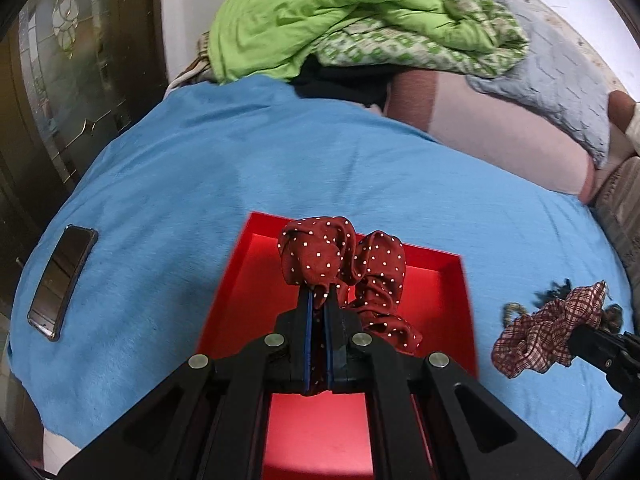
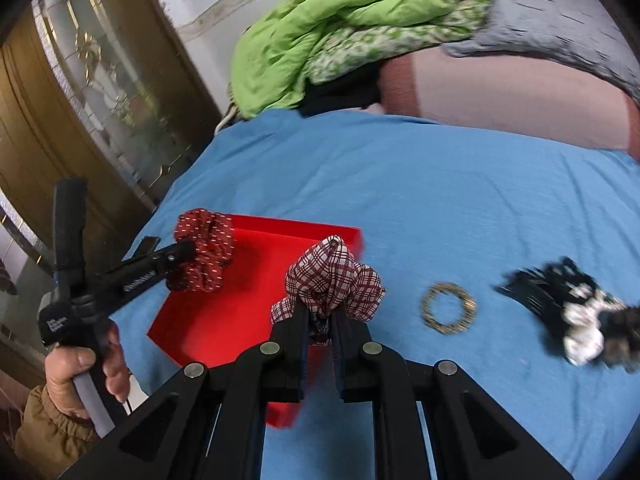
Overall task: Organize jewelry
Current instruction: 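Carry both scrunchies into the red tray and open both tools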
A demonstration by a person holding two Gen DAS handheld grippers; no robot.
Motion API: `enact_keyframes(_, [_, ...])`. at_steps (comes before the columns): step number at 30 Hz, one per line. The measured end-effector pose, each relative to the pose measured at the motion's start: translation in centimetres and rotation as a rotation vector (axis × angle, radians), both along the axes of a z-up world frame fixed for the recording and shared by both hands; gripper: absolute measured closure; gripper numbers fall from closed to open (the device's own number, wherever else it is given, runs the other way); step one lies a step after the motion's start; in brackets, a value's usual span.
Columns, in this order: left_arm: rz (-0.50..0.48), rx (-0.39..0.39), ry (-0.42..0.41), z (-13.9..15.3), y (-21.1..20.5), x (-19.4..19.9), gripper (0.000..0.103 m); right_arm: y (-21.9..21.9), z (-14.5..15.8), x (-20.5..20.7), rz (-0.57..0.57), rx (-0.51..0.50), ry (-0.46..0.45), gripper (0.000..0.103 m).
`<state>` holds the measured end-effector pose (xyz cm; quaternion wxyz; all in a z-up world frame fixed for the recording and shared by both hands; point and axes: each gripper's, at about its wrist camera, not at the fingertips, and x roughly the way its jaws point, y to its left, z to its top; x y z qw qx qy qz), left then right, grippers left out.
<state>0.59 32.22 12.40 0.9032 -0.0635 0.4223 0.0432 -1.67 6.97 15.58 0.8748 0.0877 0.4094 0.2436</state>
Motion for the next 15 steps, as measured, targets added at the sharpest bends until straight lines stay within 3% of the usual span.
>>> enact_keyframes(6, [0.028, 0.003, 0.025, -1.9, 2.1, 2.1, 0.098, 4.7, -1.8, 3.2, 0.041, -0.029, 0.012, 0.092])
enact_keyframes(15, [0.059, 0.013, 0.064, -4.4, 3.7, 4.6, 0.098, 7.1, -5.1, 7.0, 0.020, -0.021, 0.081, 0.091])
